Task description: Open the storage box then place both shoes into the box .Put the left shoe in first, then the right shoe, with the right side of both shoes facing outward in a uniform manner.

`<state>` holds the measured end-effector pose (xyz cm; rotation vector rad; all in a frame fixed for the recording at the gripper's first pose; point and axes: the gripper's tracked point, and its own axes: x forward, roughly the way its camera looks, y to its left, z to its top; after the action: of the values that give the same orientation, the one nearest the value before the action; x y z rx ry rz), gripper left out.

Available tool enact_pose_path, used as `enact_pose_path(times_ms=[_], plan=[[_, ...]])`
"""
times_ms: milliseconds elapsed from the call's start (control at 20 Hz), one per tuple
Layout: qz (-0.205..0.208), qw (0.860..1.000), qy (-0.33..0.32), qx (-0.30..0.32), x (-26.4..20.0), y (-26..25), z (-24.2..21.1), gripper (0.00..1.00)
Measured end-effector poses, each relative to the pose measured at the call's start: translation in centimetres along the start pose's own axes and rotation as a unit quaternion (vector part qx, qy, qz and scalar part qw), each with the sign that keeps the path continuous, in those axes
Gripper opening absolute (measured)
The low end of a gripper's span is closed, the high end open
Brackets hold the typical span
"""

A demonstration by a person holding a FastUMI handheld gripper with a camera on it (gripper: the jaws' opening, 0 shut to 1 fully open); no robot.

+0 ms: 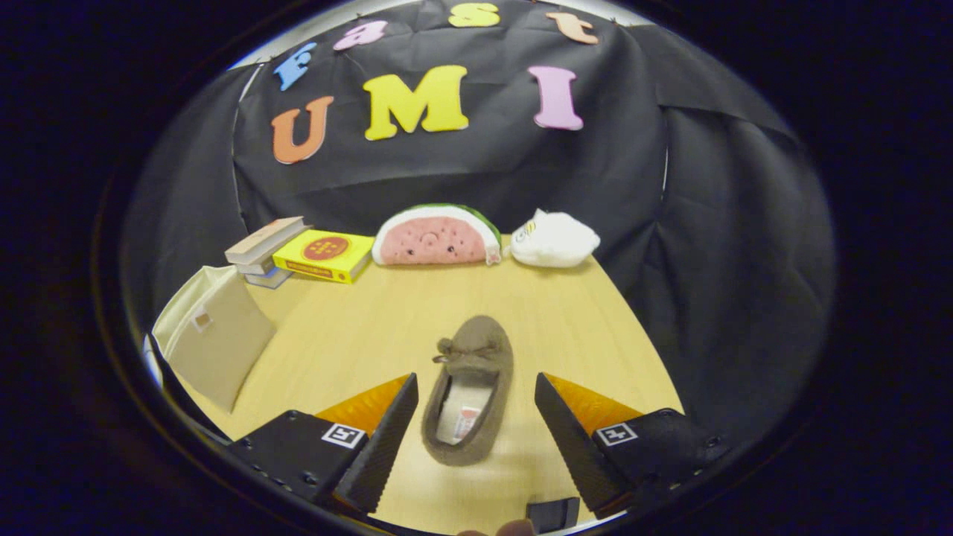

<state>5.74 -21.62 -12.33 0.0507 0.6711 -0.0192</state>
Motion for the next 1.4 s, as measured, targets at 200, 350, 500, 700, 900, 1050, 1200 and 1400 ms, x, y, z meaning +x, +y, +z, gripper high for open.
enact_pose_path(times_ms=[200,350,500,700,900,1050,1200,1400], plan=[[0.002,0.998,0.055,0.014,3.5,-1.1,-2.4,0.96],[-0.001,0.997,0.069,0.015,5.4,-1.2,-2.7,0.96],[0.001,0.996,0.082,0.023,6.9,-1.0,-3.1,0.87],[-0.008,0.994,0.098,0.038,8.1,-0.8,-3.7,0.49],[-0.03,0.992,0.108,0.054,8.1,-1.4,-3.7,0.1],[-0.028,0.99,0.104,0.094,7.6,-0.9,-3.5,0.0],[-0.007,0.985,0.099,0.143,6.2,0.9,-3.0,0.0],[0.027,0.977,0.092,0.192,3.0,5.2,-1.9,0.0]])
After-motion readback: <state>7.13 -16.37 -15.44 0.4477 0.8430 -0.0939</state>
